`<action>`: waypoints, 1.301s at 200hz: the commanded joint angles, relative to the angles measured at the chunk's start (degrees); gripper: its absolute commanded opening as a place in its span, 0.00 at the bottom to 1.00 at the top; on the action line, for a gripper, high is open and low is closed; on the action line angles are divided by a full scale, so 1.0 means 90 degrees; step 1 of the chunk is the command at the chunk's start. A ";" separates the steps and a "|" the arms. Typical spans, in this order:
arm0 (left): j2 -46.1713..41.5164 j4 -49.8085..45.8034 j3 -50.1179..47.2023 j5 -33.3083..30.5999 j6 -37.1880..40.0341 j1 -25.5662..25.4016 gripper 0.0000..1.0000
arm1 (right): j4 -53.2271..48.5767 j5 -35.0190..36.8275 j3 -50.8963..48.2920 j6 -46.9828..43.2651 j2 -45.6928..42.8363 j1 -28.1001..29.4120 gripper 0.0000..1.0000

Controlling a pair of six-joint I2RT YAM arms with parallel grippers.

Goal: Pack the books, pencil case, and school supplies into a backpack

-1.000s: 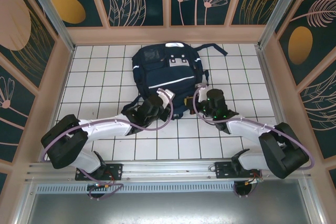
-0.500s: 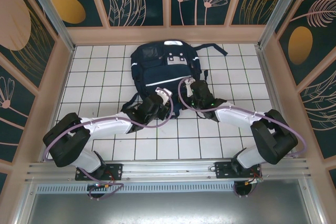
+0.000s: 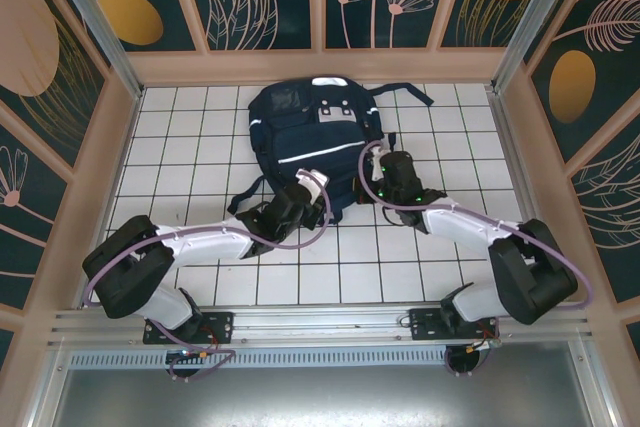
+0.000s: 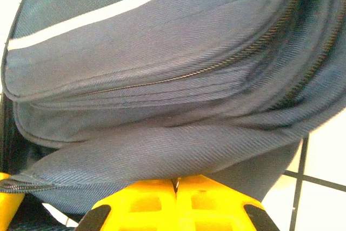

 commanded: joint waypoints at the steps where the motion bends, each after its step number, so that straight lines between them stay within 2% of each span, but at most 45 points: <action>1: -0.0294 -0.0594 -0.0348 -0.1273 -0.0198 0.0216 0.00 | -0.0289 0.1774 -0.0348 0.0139 -0.0136 -0.0968 0.00; 28: -0.0430 -0.0535 -0.0430 -0.1360 -0.0115 0.0224 0.00 | -0.0246 0.1881 -0.0323 0.0095 0.0027 -0.1034 0.00; 36: -0.0473 -0.0527 -0.0463 -0.1346 -0.0077 0.0222 0.00 | -0.0189 0.1646 -0.0319 0.0013 0.0068 -0.1096 0.00; 64: -0.0696 -0.0369 -0.0593 -0.0791 -0.0010 0.0224 0.00 | 0.0124 0.1178 -0.0396 -0.0083 -0.0021 -0.1030 0.00; 89: -0.0615 -0.0442 -0.0475 -0.0609 -0.0006 0.0222 0.00 | 0.0384 0.0962 -0.0494 -0.0207 -0.0116 -0.0758 0.00; 95: -0.0577 -0.0480 -0.0438 -0.0567 -0.0009 0.0222 0.00 | 0.0473 0.0962 -0.0538 -0.0231 -0.0174 -0.0640 0.06; 110: -0.0486 -0.0589 -0.0339 -0.0514 -0.0029 0.0223 0.27 | 0.0678 0.0959 -0.0681 -0.0276 -0.0259 -0.0418 0.22; 121: -0.0491 -0.0675 -0.0258 -0.0402 -0.0055 0.0227 0.50 | 0.0896 0.0710 -0.0809 -0.0330 -0.0302 -0.0351 0.28; 139: -0.0656 -0.0803 -0.0166 -0.0173 -0.0069 0.0216 0.57 | 0.1001 0.0671 -0.0853 -0.0261 -0.0246 -0.0292 0.28; 166: -0.0739 -0.1136 0.0180 0.0238 -0.0082 0.0073 0.59 | 0.1058 0.0866 -0.0939 -0.0082 -0.0334 -0.0286 0.28; 181: -0.0544 -0.1365 0.0529 0.0148 0.0057 -0.0197 0.59 | 0.1135 0.1147 -0.1105 0.0064 -0.0575 -0.0302 0.30; 204: 0.0085 -0.1629 0.1168 -0.0094 0.0348 -0.0494 0.59 | 0.1280 0.1368 -0.1476 0.0373 -0.1060 -0.0431 0.35; 228: 0.0915 -0.1768 0.1780 -0.0075 0.0622 -0.0544 0.56 | 0.1219 0.1373 -0.1788 0.0559 -0.1601 -0.0633 0.38; 260: 0.1870 -0.1876 0.2545 -0.0487 0.0943 -0.0588 0.55 | 0.1013 0.1309 -0.2100 0.0637 -0.2304 -0.0787 0.41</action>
